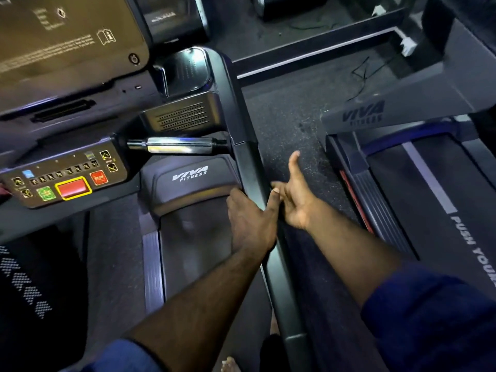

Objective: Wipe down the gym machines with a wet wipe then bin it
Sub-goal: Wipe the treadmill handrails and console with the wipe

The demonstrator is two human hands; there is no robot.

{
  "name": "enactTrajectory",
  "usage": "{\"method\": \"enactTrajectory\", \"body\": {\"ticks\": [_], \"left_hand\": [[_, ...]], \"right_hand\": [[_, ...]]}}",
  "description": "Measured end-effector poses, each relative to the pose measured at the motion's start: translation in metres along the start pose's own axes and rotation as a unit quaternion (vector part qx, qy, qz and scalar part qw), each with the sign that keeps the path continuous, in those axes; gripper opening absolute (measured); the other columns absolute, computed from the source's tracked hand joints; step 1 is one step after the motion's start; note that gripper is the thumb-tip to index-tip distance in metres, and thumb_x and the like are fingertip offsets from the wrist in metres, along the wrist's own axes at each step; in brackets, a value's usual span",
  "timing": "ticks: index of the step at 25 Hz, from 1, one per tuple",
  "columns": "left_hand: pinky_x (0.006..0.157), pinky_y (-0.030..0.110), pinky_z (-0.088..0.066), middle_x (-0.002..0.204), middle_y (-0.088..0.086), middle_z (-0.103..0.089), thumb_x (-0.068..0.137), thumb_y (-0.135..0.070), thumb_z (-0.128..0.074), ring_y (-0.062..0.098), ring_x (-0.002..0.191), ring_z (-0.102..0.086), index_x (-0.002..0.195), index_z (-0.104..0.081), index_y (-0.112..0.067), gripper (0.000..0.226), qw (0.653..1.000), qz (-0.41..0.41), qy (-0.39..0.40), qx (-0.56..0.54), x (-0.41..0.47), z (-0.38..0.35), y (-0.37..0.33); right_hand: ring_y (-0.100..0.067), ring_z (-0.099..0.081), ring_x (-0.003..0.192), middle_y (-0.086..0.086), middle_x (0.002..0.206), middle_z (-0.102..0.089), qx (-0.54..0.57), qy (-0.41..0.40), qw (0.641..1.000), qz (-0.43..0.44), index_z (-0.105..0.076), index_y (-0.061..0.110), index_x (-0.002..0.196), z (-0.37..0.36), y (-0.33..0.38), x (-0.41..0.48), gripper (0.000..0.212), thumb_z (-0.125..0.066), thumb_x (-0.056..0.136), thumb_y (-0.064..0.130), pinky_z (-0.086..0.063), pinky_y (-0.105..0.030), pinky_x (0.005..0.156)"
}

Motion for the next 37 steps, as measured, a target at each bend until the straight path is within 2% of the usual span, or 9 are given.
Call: {"method": "enactTrajectory", "body": {"ticks": [2,6,8,10,14,19,26,31,37], "left_hand": [[0.106,0.046,-0.044,0.121,0.01,-0.05,0.088,-0.06,-0.07,0.029,0.119,-0.052,0.119,-0.047,-0.01,0.064,1.0,-0.001,0.018,0.003,0.003,0.0,0.001],[0.101,0.038,-0.047,0.118,0.002,-0.062,0.085,-0.072,-0.066,0.02,0.114,-0.06,0.115,-0.055,-0.017,0.064,0.993,0.04,0.104,-0.037,0.014,0.016,0.008],[0.085,0.031,-0.044,0.104,-0.001,-0.069,0.095,-0.063,-0.062,0.019,0.103,-0.064,0.105,-0.062,-0.019,0.045,0.99,0.044,0.126,-0.033,0.028,0.042,0.008],[0.075,0.03,-0.039,0.087,-0.003,-0.069,0.101,-0.049,-0.06,0.022,0.095,-0.065,0.093,-0.066,-0.017,0.033,0.99,-0.003,0.138,0.013,0.042,0.07,0.002],[0.08,0.034,-0.046,0.088,0.005,-0.074,0.099,-0.034,-0.061,0.027,0.097,-0.068,0.083,-0.069,-0.016,0.025,0.985,-0.044,0.143,0.085,0.068,0.127,-0.003],[0.084,0.037,-0.052,0.094,0.008,-0.075,0.095,-0.027,-0.063,0.029,0.096,-0.068,0.088,-0.069,-0.013,0.016,0.98,-0.132,0.12,0.09,0.118,0.219,0.01],[0.087,0.041,-0.044,0.097,0.01,-0.068,0.089,-0.031,-0.066,0.034,0.098,-0.06,0.092,-0.068,-0.017,0.015,0.944,-0.272,0.065,0.172,0.185,0.308,0.045],[0.102,0.04,-0.044,0.126,0.006,-0.064,0.09,-0.039,-0.069,0.03,0.121,-0.055,0.126,-0.064,-0.015,0.043,0.94,-0.272,0.038,0.204,0.237,0.346,0.06],[0.093,0.042,-0.051,0.116,-0.001,-0.068,0.09,-0.074,-0.044,0.026,0.112,-0.06,0.111,-0.067,-0.025,0.058,0.923,-0.21,0.084,0.312,0.302,0.366,0.097]], "right_hand": [[-0.032,-0.064,0.127,-0.019,0.127,-0.072,0.035,0.014,0.999,0.029,-0.065,0.002,0.131,-0.017,0.015,0.004,0.119,-0.055,0.063,0.098,-0.047,-0.049,0.114],[-0.022,-0.078,0.079,-0.013,0.089,-0.08,0.011,-0.091,0.992,0.085,-0.072,0.003,0.118,-0.022,-0.012,-0.014,0.035,-0.062,0.104,0.034,-0.065,-0.034,0.07],[-0.023,-0.078,0.084,-0.012,0.096,-0.08,0.004,-0.166,0.972,0.166,-0.072,0.004,0.122,-0.016,-0.03,-0.029,0.023,-0.061,0.104,0.011,-0.065,-0.04,0.081],[-0.025,-0.075,0.107,-0.007,0.113,-0.079,-0.036,-0.207,0.939,0.271,-0.073,0.008,0.123,-0.018,-0.019,-0.041,0.024,-0.059,0.104,0.005,-0.058,-0.045,0.1],[-0.017,-0.073,0.112,-0.004,0.118,-0.077,-0.14,-0.165,0.891,0.4,-0.072,0.01,0.123,-0.071,0.025,-0.061,0.023,-0.058,0.105,0.007,-0.054,-0.034,0.102],[-0.001,-0.074,0.089,0.001,0.107,-0.077,-0.159,-0.193,0.869,0.426,-0.068,0.01,0.124,-0.17,0.042,-0.066,0.022,-0.057,0.105,0.006,-0.055,-0.015,0.078],[-0.001,-0.069,0.103,0.005,0.122,-0.074,-0.212,-0.277,0.832,0.432,-0.07,0.024,0.128,-0.259,0.02,-0.026,0.029,-0.06,0.102,0.013,-0.055,-0.029,0.099],[-0.004,-0.065,0.118,0.004,0.133,-0.07,-0.354,-0.293,0.755,0.468,-0.064,0.02,0.141,-0.315,0.067,0.004,0.036,-0.06,0.105,0.021,-0.047,-0.024,0.107],[-0.007,-0.045,0.144,0.009,0.146,-0.061,-0.631,-0.037,0.643,0.432,-0.067,0.026,0.138,-0.37,0.06,0.096,0.037,-0.053,0.107,0.041,-0.027,-0.028,0.125]]}}
Point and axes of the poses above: each hand's wrist, its own x-axis towards the middle knuckle, its own z-axis out of the back of the hand, y = z × x, the point moved 4 cm from there along x, towards the middle knuckle
